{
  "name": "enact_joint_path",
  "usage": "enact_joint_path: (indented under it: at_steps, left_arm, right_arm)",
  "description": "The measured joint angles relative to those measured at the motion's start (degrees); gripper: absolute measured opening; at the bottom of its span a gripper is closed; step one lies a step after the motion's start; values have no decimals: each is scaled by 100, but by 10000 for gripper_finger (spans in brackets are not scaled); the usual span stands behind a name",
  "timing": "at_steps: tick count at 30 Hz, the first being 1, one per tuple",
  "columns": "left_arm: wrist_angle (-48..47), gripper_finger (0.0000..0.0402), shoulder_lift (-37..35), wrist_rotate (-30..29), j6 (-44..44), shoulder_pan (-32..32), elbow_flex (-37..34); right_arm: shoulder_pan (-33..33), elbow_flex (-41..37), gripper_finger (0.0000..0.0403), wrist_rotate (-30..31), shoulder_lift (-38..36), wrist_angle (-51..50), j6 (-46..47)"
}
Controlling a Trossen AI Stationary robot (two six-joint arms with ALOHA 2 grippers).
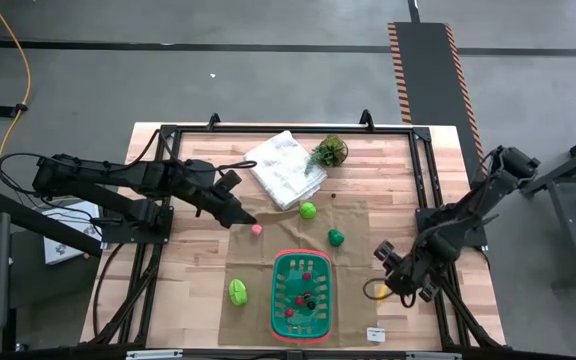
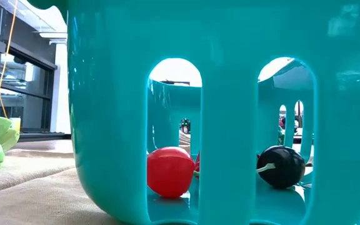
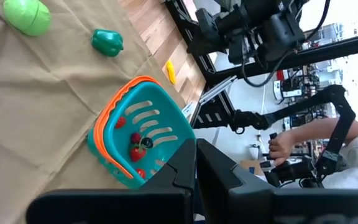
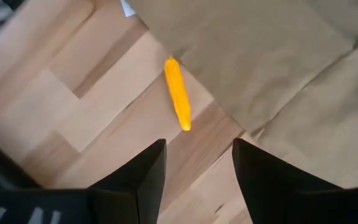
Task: Pick and placing Produce into tupperware
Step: Put the yellow corn into the blue bin
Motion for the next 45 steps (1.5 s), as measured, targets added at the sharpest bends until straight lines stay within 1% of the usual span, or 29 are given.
enact_joint_path:
  at_steps: [3, 8, 13, 25, 33, 43, 45]
  left_arm:
    - [-44, 3, 0, -11, 2, -2, 0]
    - [-180, 3, 0, -13, 11, -2, 0]
    - [-317, 3, 0, -3, 18, -2, 0]
    - [-470, 3, 0, -2, 18, -2, 0]
    - [-477, 3, 0, 0, 18, -2, 0]
    - [-475, 3, 0, 44, -2, -2, 0]
    - [-475, 3, 0, 44, -2, -2, 0]
  right_arm:
    - [193, 0, 172, 134, 261, 192, -93]
    - [312, 0, 159, 8, 631, 517, -25]
    - [313, 32, 152, -12, 921, 741, -10]
    - [298, 269, 151, 18, 1742, 897, -221]
    - [299, 269, 151, 171, 2012, 1100, -221]
    - [338, 267, 151, 163, 2057, 1127, -5]
    - [360, 267, 151, 71, 2057, 1127, -9]
